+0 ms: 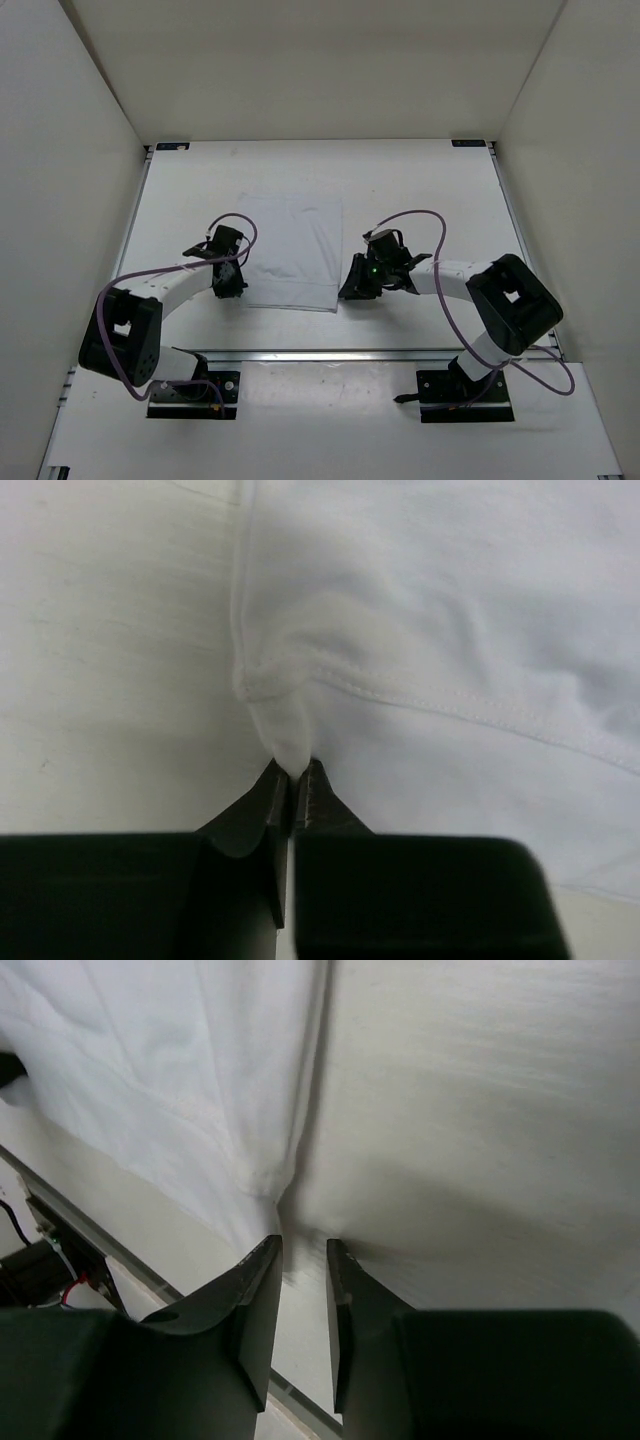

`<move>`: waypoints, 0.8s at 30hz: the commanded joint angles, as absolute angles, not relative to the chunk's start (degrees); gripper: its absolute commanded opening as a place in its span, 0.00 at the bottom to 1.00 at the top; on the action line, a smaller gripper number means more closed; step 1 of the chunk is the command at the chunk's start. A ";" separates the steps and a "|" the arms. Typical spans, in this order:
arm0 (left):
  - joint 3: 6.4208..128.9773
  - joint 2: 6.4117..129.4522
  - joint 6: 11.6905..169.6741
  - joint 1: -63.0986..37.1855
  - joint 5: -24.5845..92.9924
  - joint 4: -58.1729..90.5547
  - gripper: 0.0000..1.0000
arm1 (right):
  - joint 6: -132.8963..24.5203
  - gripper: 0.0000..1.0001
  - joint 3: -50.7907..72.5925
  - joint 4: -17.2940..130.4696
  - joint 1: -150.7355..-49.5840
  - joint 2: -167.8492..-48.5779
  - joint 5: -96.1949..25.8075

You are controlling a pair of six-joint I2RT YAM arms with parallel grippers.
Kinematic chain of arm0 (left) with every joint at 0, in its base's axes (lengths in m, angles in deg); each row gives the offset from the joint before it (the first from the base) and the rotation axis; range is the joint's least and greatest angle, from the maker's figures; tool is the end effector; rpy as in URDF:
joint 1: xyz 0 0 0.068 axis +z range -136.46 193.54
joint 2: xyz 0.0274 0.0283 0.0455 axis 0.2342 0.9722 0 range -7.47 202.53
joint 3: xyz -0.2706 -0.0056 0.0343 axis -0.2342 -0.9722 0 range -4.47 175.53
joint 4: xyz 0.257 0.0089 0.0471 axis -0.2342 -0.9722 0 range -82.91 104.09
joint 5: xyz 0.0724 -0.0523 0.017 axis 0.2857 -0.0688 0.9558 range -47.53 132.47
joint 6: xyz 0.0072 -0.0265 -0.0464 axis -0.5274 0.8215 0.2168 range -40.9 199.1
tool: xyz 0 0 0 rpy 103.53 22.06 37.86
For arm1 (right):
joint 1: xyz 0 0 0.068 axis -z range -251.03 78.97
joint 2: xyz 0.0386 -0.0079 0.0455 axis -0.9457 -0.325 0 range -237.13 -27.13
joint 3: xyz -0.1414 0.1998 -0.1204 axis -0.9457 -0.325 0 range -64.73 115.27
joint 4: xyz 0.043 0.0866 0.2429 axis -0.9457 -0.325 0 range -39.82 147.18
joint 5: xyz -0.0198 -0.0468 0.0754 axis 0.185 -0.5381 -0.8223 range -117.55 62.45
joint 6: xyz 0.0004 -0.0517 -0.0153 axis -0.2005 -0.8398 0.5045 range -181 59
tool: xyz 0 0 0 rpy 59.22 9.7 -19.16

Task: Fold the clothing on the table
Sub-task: Flatten the skirt out

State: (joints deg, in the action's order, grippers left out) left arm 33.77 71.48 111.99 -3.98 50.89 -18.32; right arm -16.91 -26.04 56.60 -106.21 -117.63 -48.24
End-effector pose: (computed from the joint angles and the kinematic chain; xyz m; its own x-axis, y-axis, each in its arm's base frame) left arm 0.2171 -0.0630 0.1538 -0.9059 -0.2772 -0.3200 -0.2794 0.9593 -0.0400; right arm 0.2268 0.1753 0.1370 -0.9627 0.1179 -0.2437 -0.0632 0.7776 0.6256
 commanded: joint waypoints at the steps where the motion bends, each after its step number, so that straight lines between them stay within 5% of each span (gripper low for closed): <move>1: 31.92 73.83 113.11 -5.87 50.38 -15.10 0.00 | -18.99 0.22 -27.21 52.44 -105.66 -119.32 -45.20; 4: 31.57 73.30 114.08 -6.76 48.10 -14.92 0.00 | -16.80 0.30 -27.55 53.75 -108.72 -119.68 -47.85; 8: 30.87 71.72 115.31 -7.46 44.68 -14.92 0.00 | -17.14 0.02 -24.76 54.03 -109.44 -123.01 -50.57; 13: 36.38 68.72 116.28 -5.18 38.95 -15.44 0.00 | -21.61 0.00 -15.81 45.52 -107.52 -120.04 -49.44; 24: 116.25 105.45 115.84 0.71 31.57 -30.20 0.00 | -38.05 0.00 48.45 20.36 -86.60 -139.80 -54.80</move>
State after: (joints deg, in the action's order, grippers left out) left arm 105.20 105.58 115.64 -0.17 34.63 -23.41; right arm -32.40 40.41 29.28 -87.83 -138.79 -52.96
